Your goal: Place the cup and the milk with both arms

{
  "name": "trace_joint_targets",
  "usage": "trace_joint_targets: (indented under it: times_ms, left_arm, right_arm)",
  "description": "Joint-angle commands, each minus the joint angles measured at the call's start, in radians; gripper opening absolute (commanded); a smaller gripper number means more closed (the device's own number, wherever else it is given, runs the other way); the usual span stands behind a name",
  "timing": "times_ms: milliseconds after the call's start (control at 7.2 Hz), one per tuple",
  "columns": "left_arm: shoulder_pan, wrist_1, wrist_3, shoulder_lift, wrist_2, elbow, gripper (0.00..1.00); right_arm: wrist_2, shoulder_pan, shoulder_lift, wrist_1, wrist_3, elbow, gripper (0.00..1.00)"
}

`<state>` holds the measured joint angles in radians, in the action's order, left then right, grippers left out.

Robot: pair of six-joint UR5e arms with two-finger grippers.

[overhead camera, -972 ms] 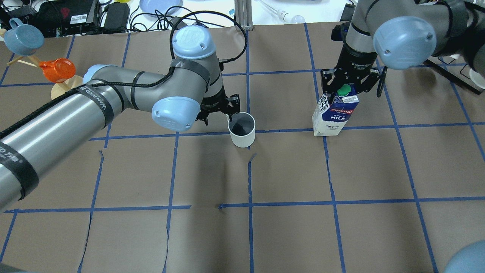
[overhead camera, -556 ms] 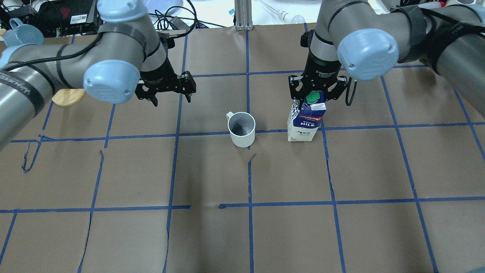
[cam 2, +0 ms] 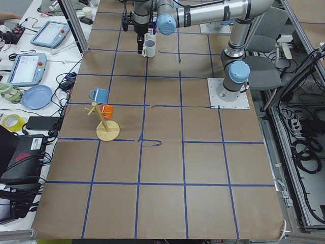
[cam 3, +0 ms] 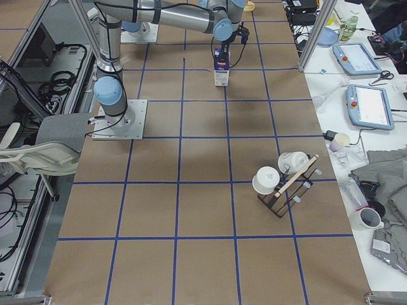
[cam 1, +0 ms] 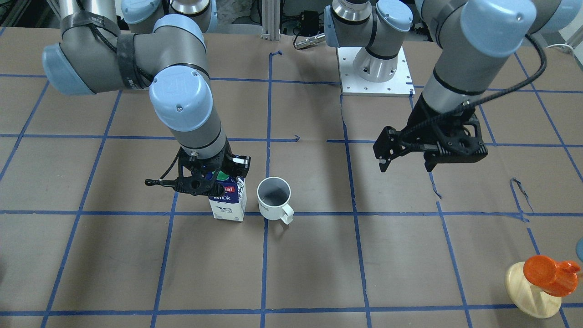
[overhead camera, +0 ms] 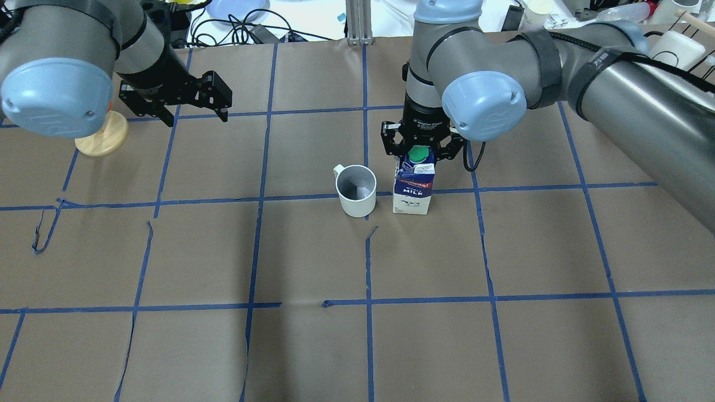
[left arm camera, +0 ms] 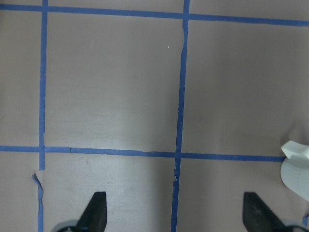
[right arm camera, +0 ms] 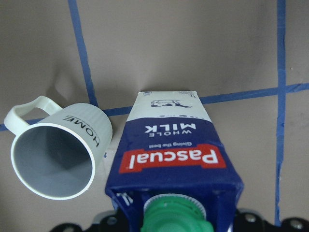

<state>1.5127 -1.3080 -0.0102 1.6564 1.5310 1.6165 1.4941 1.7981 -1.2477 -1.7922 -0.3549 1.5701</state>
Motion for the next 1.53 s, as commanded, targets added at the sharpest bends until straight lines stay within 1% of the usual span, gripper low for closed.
trace_joint_targets:
  times_ms: [0,139,417,556,694,972,1111,1250,1389]
  left_arm:
    - [-0.002,-0.121,-0.002,-0.020,-0.014,-0.070,1.00]
    - [-0.011,-0.146,-0.004,-0.027,-0.005,-0.072,1.00]
    - [-0.008,-0.143,-0.004,-0.017,-0.015,-0.078,1.00]
    - [-0.008,-0.143,-0.004,-0.018,-0.015,-0.073,1.00]
    - [-0.011,-0.145,-0.014,-0.021,-0.015,-0.072,1.00]
    - [-0.009,-0.143,-0.016,-0.023,-0.015,-0.069,1.00]
    - [-0.009,-0.143,-0.016,-0.026,-0.015,-0.069,1.00]
    - [-0.008,-0.143,-0.016,-0.026,-0.015,-0.067,1.00]
    - [-0.008,-0.142,-0.016,-0.026,-0.014,-0.067,1.00]
  right_arm:
    - [-0.009,0.013,0.020,-0.009,-0.022,-0.028,0.59]
    - [-0.008,0.015,0.020,-0.007,-0.018,-0.033,0.59]
    - [-0.008,0.015,0.020,-0.007,-0.010,-0.031,0.59]
    - [-0.008,0.015,0.020,-0.007,-0.009,-0.031,0.66]
    - [-0.008,0.015,0.020,-0.007,-0.009,-0.031,1.00]
    - [-0.005,0.014,0.010,-0.003,-0.004,-0.047,1.00]
    - [0.001,0.012,-0.027,0.031,-0.006,-0.101,1.00]
    - [0.008,0.010,-0.079,0.144,-0.004,-0.155,1.00]
    - [0.021,0.010,-0.137,0.237,0.000,-0.180,1.00]
